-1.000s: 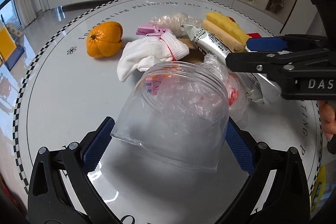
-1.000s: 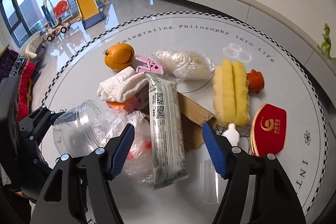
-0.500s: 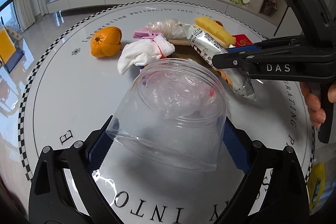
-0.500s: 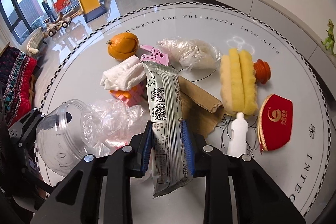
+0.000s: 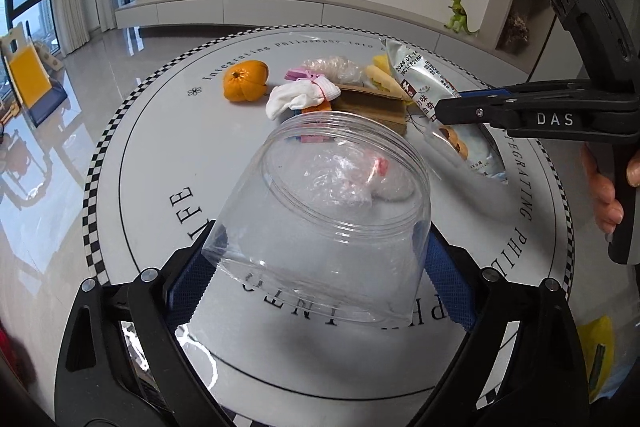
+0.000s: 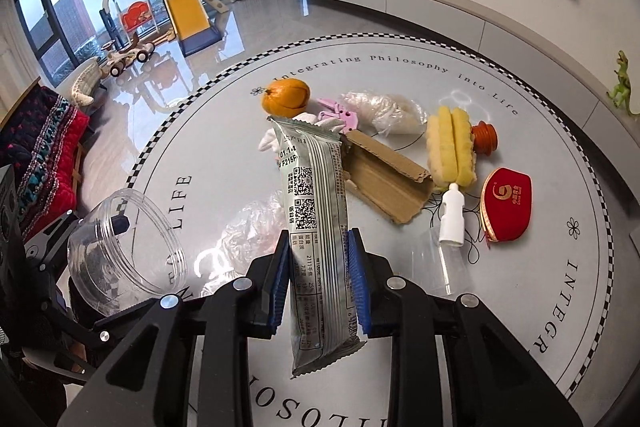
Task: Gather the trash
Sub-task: 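Carry jar and snack bar to the black bin and open both tools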
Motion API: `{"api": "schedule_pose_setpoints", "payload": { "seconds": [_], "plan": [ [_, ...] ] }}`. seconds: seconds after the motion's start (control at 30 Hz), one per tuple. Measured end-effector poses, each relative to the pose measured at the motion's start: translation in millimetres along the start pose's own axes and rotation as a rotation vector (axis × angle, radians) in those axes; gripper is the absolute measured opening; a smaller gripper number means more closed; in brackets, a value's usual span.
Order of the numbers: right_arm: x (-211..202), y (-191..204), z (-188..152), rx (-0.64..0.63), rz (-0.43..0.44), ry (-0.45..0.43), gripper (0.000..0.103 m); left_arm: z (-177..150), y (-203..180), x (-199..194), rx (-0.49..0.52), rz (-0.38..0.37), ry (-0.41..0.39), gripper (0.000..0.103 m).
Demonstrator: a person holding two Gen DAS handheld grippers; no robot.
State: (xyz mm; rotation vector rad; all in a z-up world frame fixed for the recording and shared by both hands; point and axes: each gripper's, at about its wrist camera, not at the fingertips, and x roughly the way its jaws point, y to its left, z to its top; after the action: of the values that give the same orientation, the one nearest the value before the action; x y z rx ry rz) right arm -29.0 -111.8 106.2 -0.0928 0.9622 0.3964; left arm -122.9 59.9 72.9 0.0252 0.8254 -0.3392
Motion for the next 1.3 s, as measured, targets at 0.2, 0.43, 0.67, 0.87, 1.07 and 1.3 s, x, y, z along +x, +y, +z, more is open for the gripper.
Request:
{"api": "schedule_pose_setpoints", "payload": {
  "seconds": [0.2,0.43,0.67,0.87,1.07,1.3],
  "plan": [
    [-9,45,-15,-0.056,0.051,-0.005,0.030,-33,12,-30,-0.047,0.033,-0.012,0.092],
    [-7,120,-39,-0.163,0.174,0.023,0.029,-87,38,-71,-0.121,0.130,-0.005,0.092],
    [1,215,-65,-0.301,0.304,0.076,0.029,-148,83,-117,-0.257,0.261,0.011,0.092],
    [13,286,-88,-0.401,0.399,0.137,0.029,-189,113,-140,-0.368,0.367,0.049,0.092],
    [26,351,-108,-0.480,0.475,0.206,0.029,-219,131,-151,-0.461,0.460,0.092,0.092],
    [30,405,-113,-0.499,0.515,0.194,0.080,-251,159,-153,-0.630,0.567,0.180,0.098]
  ]
}}
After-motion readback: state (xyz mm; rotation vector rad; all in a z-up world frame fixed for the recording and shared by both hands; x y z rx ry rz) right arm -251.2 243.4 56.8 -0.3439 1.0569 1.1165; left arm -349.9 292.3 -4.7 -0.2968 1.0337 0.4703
